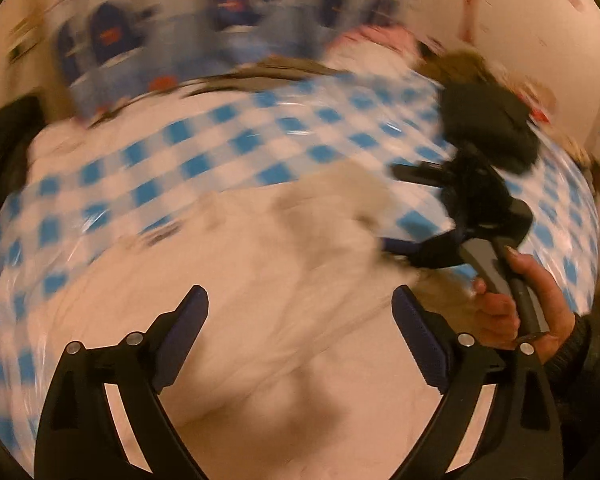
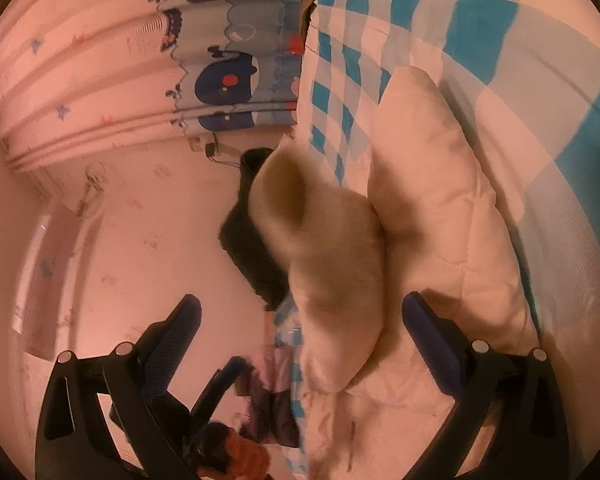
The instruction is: Fold large clothes
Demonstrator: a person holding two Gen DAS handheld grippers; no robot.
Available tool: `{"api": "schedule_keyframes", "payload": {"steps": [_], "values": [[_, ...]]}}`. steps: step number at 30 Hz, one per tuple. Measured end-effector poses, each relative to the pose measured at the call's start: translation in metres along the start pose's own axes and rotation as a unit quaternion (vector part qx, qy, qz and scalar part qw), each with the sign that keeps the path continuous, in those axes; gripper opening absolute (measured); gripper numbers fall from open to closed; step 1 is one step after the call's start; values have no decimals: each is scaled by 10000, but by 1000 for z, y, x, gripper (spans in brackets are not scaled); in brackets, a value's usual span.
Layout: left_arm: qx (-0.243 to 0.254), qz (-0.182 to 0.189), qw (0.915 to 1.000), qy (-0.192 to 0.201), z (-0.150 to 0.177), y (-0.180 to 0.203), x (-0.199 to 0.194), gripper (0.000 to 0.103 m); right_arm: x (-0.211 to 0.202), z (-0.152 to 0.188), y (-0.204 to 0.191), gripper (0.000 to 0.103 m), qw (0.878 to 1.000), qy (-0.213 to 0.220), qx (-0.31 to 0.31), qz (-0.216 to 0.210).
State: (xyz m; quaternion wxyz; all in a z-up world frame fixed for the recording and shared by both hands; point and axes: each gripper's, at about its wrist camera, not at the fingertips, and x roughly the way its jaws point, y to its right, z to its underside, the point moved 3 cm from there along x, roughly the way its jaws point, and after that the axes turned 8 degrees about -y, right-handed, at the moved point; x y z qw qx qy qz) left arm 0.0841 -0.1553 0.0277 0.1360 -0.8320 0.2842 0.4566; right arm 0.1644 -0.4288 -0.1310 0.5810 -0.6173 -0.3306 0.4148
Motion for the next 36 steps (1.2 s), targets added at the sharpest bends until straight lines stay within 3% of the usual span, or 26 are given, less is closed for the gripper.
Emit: {"api": "schedule_keyframes", "payload": {"steps": [4, 8, 9, 10, 11, 13, 16, 19, 22, 23, 25, 26, 29, 32, 34, 36], "values": [[-1238, 155, 9922, 77, 51, -62, -1, 90, 20, 1, -9, 97, 9940, -102, -600, 905], [-2394, 199, 9705, 219, 104, -124, -1, 90, 33, 7, -11, 95, 9838, 45, -1185, 1346], [-2610, 204, 9647, 293, 112, -135, -2, 90, 35, 8, -12, 80, 9815, 93, -1291, 1413], [-2837, 211, 9580, 368, 119, -147, -4, 90, 35, 9, -14, 43, 9778, 158, -1374, 1574], [-3102, 254, 9492, 455, 123, -161, -5, 90, 33, 10, -17, 28, 9758, 206, -1471, 1603], [-3498, 324, 9341, 643, 126, -184, -8, 90, 29, 14, -28, 27, 9690, 347, -1724, 1736], [-3567, 275, 9293, 919, 116, -199, -12, 90, 22, 21, -50, 26, 9581, 631, -2085, 1859], [-3460, 218, 9326, 1003, 105, -203, -9, 91, 11, 26, -59, 26, 9489, 869, -2240, 2046], [-3403, 108, 9372, 750, 104, -207, 13, 92, 13, 18, -21, 27, 9502, 637, -1745, 2502], [-3420, 42, 9387, 443, 110, -210, 28, 92, 16, 14, 1, 29, 9541, 434, -1400, 2611], [-3500, -172, 9366, -33, 121, -215, 52, 92, 8, 8, 33, 29, 9744, 380, -659, 2115], [-3590, -115, 9330, -215, 128, -219, 63, 93, 4, 8, 34, 30, 9764, 422, -538, 2046], [-3879, 143, 9213, -238, 135, -226, 65, 93, -13, 12, 14, 46, 9635, 855, -744, 2426], [-3730, -80, 9278, 17, 129, -222, 48, 93, -37, 23, -26, 68, 9301, 1725, -1460, 2895], [-3575, -292, 9334, 108, 125, -218, 43, 93, -32, 30, -53, 78, 9195, 1809, -2097, 2789], [-3460, -434, 9372, 17, 123, -215, 46, 93, -6, 41, -75, 87, 9079, 1488, -2716, 2826]]}}
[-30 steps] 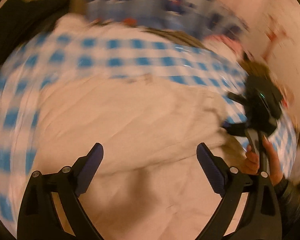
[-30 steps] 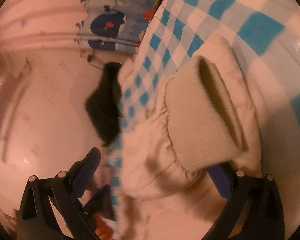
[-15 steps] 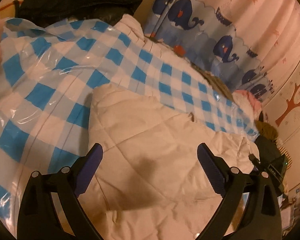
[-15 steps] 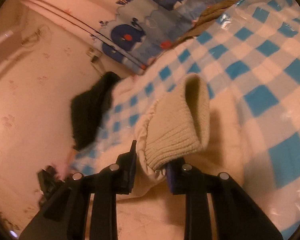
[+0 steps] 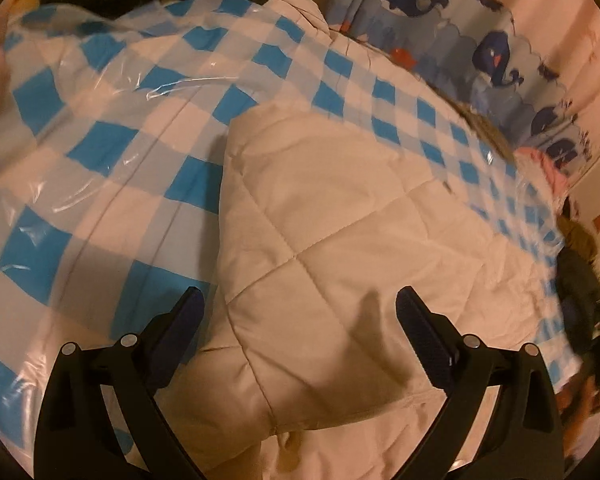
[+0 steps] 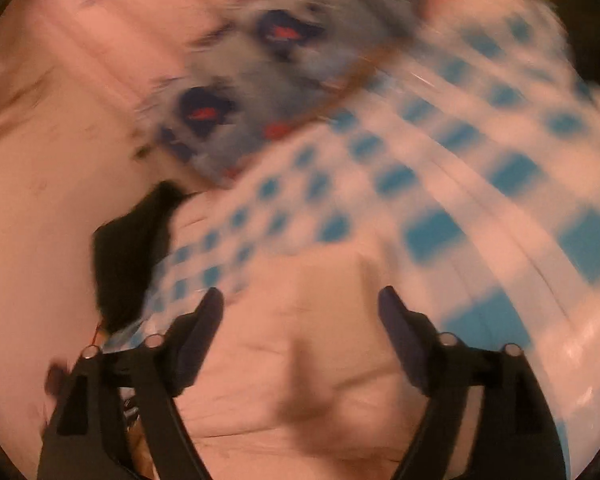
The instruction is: Fold large clothes
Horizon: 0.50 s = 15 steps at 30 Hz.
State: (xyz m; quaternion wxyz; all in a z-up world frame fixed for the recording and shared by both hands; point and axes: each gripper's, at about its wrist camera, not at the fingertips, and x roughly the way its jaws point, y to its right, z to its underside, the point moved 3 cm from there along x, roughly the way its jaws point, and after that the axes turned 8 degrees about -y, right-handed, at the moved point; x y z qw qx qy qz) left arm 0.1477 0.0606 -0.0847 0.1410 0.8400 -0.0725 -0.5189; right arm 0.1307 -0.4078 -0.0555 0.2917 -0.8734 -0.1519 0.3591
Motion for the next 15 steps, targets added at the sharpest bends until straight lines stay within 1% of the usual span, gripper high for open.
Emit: {"api": "schedule_keyframes", "payload": {"steps": [1, 2, 3, 4, 5, 7, 15], "values": [[46, -88, 9999, -55, 1, 1, 4, 93, 14, 5, -10, 88, 9994, -261, -224, 93], [70, -181, 9997, -139, 2, 2, 11, 93, 23, 9, -11, 88, 9983, -473, -258, 205], [68, -240, 9995, -211, 4, 0, 17, 93, 48, 19, -4, 89, 9944, -968, -141, 393], [57, -268, 9993, -240, 6, -2, 20, 95, 66, 29, 8, 89, 9896, -1354, 21, 476], [51, -256, 9994, -247, 7, -3, 24, 96, 80, 38, 21, 89, 9858, -1601, 168, 478], [54, -173, 9995, -271, 9, -5, 28, 96, 84, 39, 27, 88, 9862, -1596, 174, 416], [212, -408, 9988, -135, 13, -1, 28, 97, 84, 43, 24, 88, 9856, -1579, -75, 603]]}}
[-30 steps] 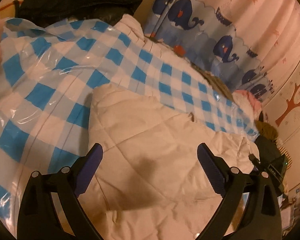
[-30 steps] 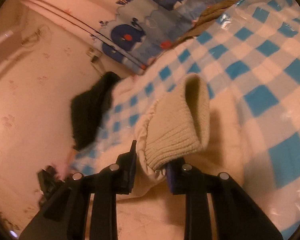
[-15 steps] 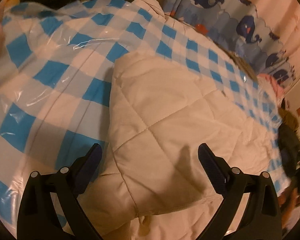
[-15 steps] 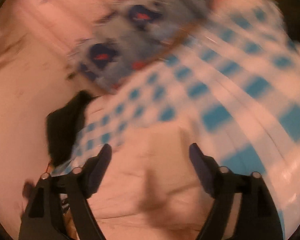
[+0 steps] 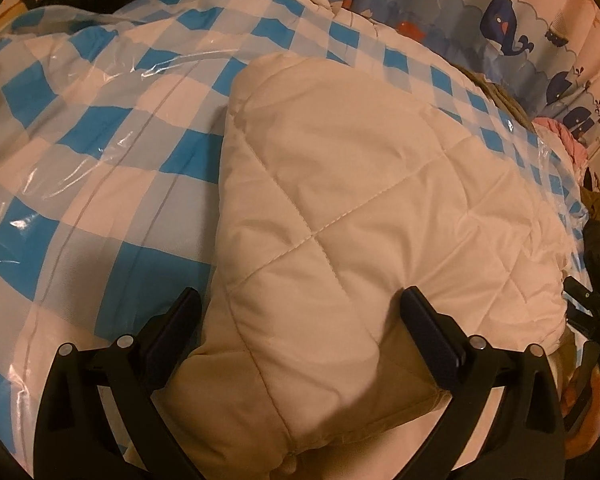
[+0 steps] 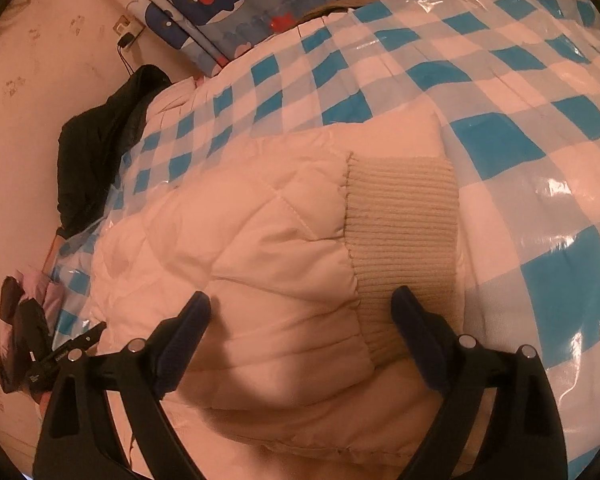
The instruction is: Fold large clothes
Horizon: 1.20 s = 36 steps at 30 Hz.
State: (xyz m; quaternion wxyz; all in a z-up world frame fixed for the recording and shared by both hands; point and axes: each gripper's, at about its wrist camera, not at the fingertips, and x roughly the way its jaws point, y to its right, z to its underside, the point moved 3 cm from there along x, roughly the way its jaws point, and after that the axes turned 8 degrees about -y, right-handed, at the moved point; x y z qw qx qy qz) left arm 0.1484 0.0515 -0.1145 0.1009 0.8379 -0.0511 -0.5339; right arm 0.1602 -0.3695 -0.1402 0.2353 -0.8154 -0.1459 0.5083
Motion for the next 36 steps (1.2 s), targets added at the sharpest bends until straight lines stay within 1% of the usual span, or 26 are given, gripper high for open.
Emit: {"api": "schedule_keyframes", "payload": {"steps": [4, 14, 18, 20, 22, 23, 24, 25, 26, 27, 28, 29, 30, 32, 34, 36], "values": [[30, -28, 10000, 34, 1, 1, 1, 97, -3, -1, 1, 88, 10000, 20, -38, 6], [-2, 67, 10000, 45, 1, 0, 6, 97, -1, -1, 0, 89, 9999, 53, -127, 52], [-12, 128, 9999, 71, 2, -2, 7, 97, 1, -1, -2, 95, 9997, 35, -232, 4], [-29, 152, 9998, 92, 4, -2, 7, 97, 2, -2, -5, 96, 9996, 5, -291, 40], [-52, 145, 9999, 18, 5, -3, 3, 97, -4, -2, -7, 96, 9994, -156, -301, 42], [-53, 73, 9999, -147, 8, -4, -5, 96, -13, 0, -7, 96, 9996, -224, -194, -21], [-22, 40, 9997, -232, 12, -7, -14, 96, -30, 3, -5, 96, 9996, -203, 76, -181], [41, 46, 9997, -223, 17, -10, -29, 96, -52, 9, -3, 96, 9985, -111, 278, -456], [152, 21, 9998, -111, 26, -16, -52, 96, -71, 16, -2, 96, 9974, 11, 316, -645], [235, -25, 9997, -49, 33, -22, -67, 96, -96, 27, 2, 96, 9970, 111, 319, -691], [315, -95, 9995, -6, 41, -32, -86, 96, -110, 36, 6, 96, 9972, 128, 323, -667], [341, -171, 9993, 21, 52, -48, -108, 96, -126, 48, 14, 96, 9972, 93, 322, -665], [311, -204, 9993, 23, 60, -60, -121, 96, -138, 60, 23, 96, 9974, 30, 325, -644], [31, -213, 9997, -81, 84, -96, -144, 96, -153, 82, 44, 96, 9980, -121, 392, -474], [-268, -211, 9990, -283, 105, -123, -153, 96, -159, 108, 69, 96, 9956, -394, 648, -549], [-559, -211, 9977, -333, 120, -144, -159, 96, -162, 130, 87, 96, 9924, -563, 870, -656]]}}
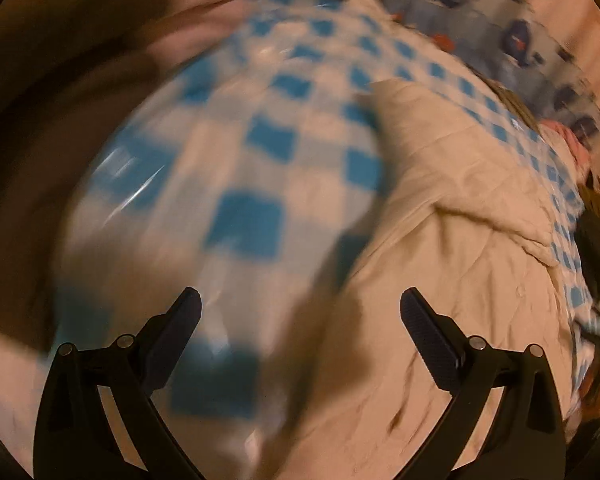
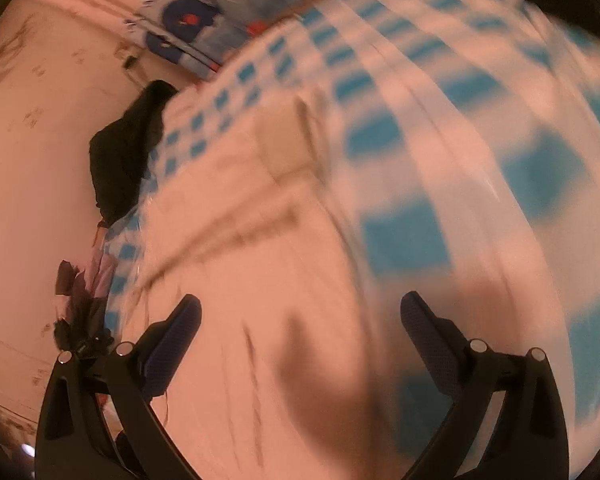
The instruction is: Fold large clothes
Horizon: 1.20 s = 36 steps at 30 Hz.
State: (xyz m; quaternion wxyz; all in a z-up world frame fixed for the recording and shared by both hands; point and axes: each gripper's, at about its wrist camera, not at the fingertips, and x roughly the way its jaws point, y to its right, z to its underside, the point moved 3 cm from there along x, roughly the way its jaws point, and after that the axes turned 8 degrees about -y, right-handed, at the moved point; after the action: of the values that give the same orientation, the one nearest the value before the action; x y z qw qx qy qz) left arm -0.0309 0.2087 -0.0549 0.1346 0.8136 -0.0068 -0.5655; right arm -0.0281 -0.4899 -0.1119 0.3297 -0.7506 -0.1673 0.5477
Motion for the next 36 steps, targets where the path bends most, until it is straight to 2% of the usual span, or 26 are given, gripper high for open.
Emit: {"api": "schedule_keyframes", "payload": {"steps": [4, 6, 11, 15, 19, 21, 22, 24, 29, 32, 34, 36], "values": [[-458, 472, 9973, -326, 34, -19, 9, 96, -2, 28, 15, 96, 9989, -285, 137, -333], [-452, 665, 9948, -628, 56, -14, 21, 96, -7, 40, 12, 96, 9979, -396, 170, -480], [222, 870, 9911, -985, 106, 24, 28, 96, -14, 71, 14, 96, 9911, -950, 214, -907], [541, 1091, 9855, -1178, 136, 39, 19, 96, -15, 102, 9, 96, 9789, -1460, 161, -1420], [371, 1659, 9749, -1440, 153, 37, 12, 96, -17, 122, 1, 96, 9662, -1935, 90, -1702], [261, 1922, 9700, -1468, 155, 33, 8, 96, -14, 137, -5, 96, 9545, -2293, 54, -1908], [163, 2141, 9650, -1504, 157, 32, 6, 96, -14, 140, -5, 96, 9526, -2356, 14, -1923], [38, 2357, 9596, -1538, 159, 32, 3, 96, -12, 148, -1, 96, 9492, -2450, 54, -1974], [-90, 2217, 9585, -1793, 164, 31, 18, 96, 1, 150, 16, 96, 9497, -2449, 331, -1921], [-139, 2284, 9589, -1679, 163, 31, 15, 95, 0, 149, 22, 96, 9492, -2512, 382, -1853], [-114, 2285, 9597, -1631, 164, 28, 12, 84, 2, 147, 21, 96, 9491, -2549, 369, -1813], [-151, 2194, 9615, -1648, 164, 21, 12, 62, 1, 147, 17, 96, 9520, -2473, 296, -1780]]}}
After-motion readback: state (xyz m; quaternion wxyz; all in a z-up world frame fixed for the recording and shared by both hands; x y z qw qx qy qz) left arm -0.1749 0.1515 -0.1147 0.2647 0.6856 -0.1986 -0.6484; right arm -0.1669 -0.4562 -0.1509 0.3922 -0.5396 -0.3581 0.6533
